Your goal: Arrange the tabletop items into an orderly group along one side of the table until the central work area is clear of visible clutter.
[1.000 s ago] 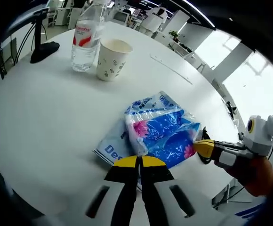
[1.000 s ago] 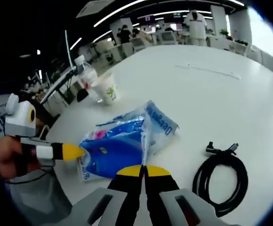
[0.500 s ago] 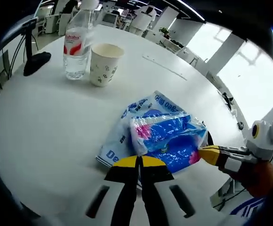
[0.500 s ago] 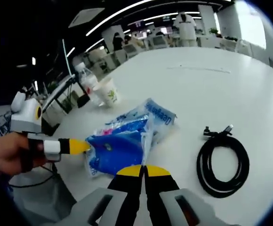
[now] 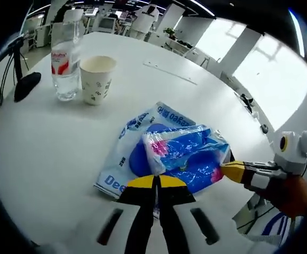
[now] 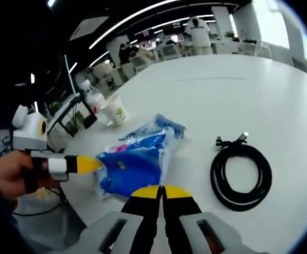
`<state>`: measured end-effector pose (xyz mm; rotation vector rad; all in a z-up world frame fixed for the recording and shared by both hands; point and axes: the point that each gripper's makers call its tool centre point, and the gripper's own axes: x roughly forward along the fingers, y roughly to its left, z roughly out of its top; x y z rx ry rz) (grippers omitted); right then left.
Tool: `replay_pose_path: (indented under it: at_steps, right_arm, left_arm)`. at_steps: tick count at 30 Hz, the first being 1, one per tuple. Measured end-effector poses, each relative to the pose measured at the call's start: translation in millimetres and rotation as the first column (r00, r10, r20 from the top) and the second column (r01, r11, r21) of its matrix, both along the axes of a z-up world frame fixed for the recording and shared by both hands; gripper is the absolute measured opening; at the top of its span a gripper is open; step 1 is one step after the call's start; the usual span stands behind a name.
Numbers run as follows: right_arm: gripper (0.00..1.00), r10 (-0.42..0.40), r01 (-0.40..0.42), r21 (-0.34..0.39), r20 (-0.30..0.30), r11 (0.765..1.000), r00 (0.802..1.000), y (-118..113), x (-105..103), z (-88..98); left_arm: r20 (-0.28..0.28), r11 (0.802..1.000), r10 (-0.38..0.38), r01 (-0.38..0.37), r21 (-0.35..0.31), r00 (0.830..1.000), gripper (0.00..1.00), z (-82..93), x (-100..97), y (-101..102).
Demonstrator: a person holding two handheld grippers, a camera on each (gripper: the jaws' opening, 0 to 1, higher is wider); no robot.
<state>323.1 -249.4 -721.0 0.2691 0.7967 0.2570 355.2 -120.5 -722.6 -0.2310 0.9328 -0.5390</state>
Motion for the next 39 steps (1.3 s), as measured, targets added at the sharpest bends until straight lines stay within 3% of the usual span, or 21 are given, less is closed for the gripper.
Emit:
replay_pose_path:
  at_steps: [21, 27, 39]
  right_arm:
    - [0.00, -0.094, 0.095, -0.003, 0.034, 0.996, 0.995, -49.8, 3.9, 12.5]
    - [0.00, -0.113, 0.113, -0.007, 0.047, 0.994, 0.992, -65.1, 13.3, 16.8]
    - [0.00, -0.180, 0.181, -0.013, 0.068, 0.983, 0.981, -122.6, 54.5, 20.2]
  left_arm:
    - [0.045, 0.991, -0.135, 0.136, -0.011, 0.990, 0.00, 13.6, 13.5, -52.7]
    - [0.049, 0.989, -0.142, 0.143, -0.025, 0.989, 0.00, 16.7, 28.4, -70.4]
    - [0.070, 0.981, -0.190, 0.193, -0.035, 0.979, 0.00, 19.9, 71.5, -127.5]
